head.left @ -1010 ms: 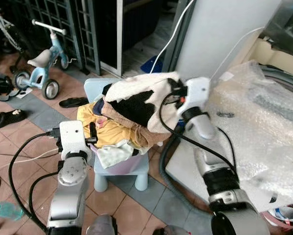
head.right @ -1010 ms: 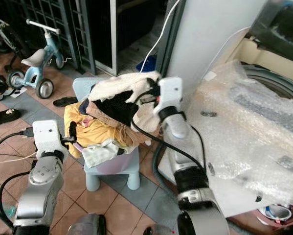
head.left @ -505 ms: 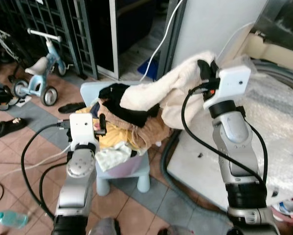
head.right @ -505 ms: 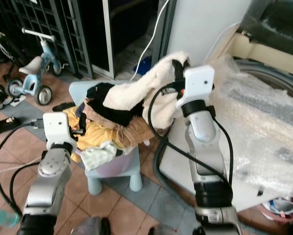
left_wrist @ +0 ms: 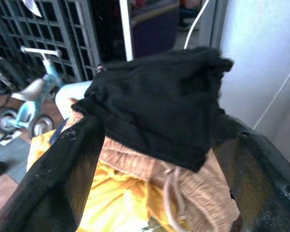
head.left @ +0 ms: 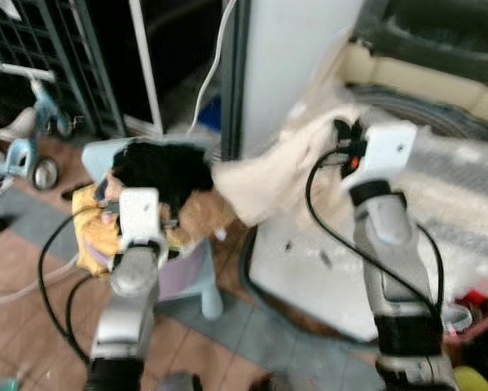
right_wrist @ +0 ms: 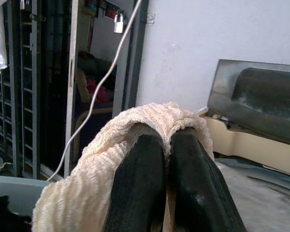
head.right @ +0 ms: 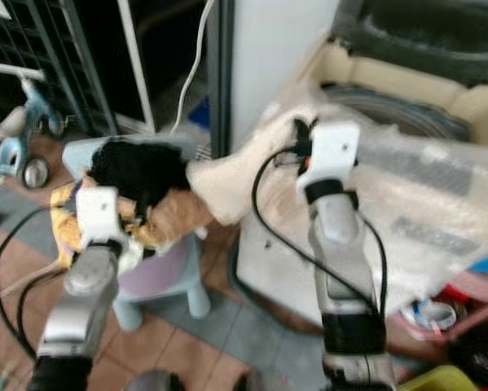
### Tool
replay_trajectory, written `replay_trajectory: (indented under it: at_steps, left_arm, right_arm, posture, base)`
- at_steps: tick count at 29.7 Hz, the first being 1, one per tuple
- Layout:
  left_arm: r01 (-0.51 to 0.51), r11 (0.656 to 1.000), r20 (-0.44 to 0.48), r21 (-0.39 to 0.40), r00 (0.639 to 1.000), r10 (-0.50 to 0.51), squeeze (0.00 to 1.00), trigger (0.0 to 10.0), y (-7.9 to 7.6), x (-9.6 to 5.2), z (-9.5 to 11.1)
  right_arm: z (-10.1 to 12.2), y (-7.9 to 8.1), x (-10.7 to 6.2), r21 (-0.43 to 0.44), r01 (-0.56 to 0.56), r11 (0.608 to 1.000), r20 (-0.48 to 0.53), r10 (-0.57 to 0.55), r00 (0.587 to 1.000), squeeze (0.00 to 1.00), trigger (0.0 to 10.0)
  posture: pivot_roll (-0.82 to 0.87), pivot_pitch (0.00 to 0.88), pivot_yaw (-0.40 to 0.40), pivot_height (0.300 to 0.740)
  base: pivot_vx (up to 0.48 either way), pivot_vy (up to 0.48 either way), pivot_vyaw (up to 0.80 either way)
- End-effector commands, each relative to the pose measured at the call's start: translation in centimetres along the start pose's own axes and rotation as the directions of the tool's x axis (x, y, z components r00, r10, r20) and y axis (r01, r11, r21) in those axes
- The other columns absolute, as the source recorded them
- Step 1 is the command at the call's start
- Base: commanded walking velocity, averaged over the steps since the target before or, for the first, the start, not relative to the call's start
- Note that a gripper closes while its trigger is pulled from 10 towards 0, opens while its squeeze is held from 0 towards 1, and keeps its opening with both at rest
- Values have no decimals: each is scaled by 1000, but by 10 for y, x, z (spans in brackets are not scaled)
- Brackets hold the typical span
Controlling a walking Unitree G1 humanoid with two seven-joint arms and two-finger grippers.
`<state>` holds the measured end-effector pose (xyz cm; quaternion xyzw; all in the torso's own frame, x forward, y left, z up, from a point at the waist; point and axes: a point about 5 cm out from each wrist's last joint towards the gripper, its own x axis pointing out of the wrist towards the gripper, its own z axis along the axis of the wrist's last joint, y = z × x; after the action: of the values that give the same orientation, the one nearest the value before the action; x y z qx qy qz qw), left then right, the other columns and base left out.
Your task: Clothes washing
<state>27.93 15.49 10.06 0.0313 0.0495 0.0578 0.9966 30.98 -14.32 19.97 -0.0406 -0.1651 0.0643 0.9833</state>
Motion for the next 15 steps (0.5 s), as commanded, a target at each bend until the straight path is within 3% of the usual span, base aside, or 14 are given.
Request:
replay_trajectory:
  at_steps: [1,6,10,15]
  left_arm:
    - [21,1000,3,-15,1000,-21,0,10000,-8,-1,1]
    - [68,997,27,-36,997,-67,0,10000,-9,-2,5]
    - [120,992,99,32,987,-123,0,10000,-7,-5,13]
    - [162,987,97,2,982,-161,0,10000,-8,-8,12]
  right_arm:
    - [8,-3,2,-6,3,1000,25,-3,1000,0,10000]
    - [7,-1,1,-5,-5,1000,18,5,1000,0,10000]
    - [3,-3,-3,-4,1,1000,-4,-1,1000,0,10000]
    - [-1,-4,-6,-1,7,1000,-21,-8,1000,0,10000]
  posture:
    - [-58,0,12,740]
    - [-55,0,12,740]
    - [-54,0,13,740]
    - [-53,0,15,740]
  base:
    - [0,0,0]
    - [0,0,0]
    - [0,0,0]
    - [112,0,0]
